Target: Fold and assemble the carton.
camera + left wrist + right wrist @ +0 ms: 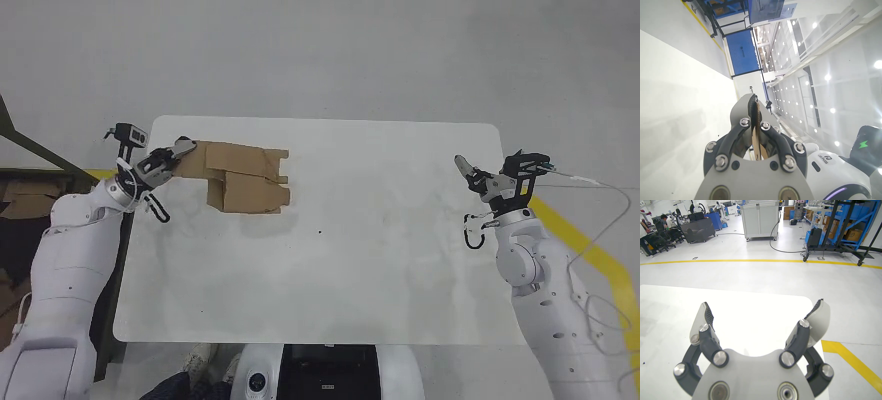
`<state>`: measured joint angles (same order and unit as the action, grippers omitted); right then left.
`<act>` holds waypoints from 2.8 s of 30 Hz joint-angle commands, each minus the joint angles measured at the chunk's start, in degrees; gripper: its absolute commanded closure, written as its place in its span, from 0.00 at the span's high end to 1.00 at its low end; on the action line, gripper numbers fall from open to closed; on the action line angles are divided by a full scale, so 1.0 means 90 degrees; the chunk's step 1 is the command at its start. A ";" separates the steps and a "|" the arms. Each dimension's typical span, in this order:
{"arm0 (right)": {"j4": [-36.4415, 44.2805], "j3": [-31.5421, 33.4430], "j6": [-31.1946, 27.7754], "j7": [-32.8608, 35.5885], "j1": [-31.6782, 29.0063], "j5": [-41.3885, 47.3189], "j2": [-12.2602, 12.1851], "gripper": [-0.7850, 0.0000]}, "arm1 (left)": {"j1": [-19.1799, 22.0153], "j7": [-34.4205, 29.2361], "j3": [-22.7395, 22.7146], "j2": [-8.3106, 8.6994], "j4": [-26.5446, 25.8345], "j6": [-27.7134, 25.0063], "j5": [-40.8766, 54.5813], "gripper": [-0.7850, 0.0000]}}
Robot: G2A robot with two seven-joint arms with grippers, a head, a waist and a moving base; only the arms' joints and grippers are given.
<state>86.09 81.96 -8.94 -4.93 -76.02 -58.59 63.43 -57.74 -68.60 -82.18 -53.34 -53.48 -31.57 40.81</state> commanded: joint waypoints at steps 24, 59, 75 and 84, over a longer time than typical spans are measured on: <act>0.0000 0.0000 0.0000 0.0000 0.0000 0.0000 0.0000 1.00 | 0.0262 0.0188 0.1526 -0.0430 -0.1361 0.0175 -0.0684 0.00; 0.0000 0.0000 0.0000 0.0000 0.0000 0.0000 0.0000 1.00 | 0.0262 0.0188 0.1526 -0.0430 -0.1361 0.0175 -0.0684 0.00; 0.0000 0.0000 0.0000 0.0000 0.0000 0.0000 0.0000 1.00 | 0.0262 0.0188 0.1526 -0.0430 -0.1361 0.0175 -0.0684 0.00; 0.0029 0.0100 -0.1047 0.0431 0.0035 0.0657 -0.0020 1.00 | 0.0252 0.0230 0.1526 -0.0431 -0.1374 0.0194 -0.0695 0.00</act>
<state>86.40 82.72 -15.72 -2.21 -75.91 -53.86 63.32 -55.39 -66.91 -68.45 -57.21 -65.74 -29.99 34.66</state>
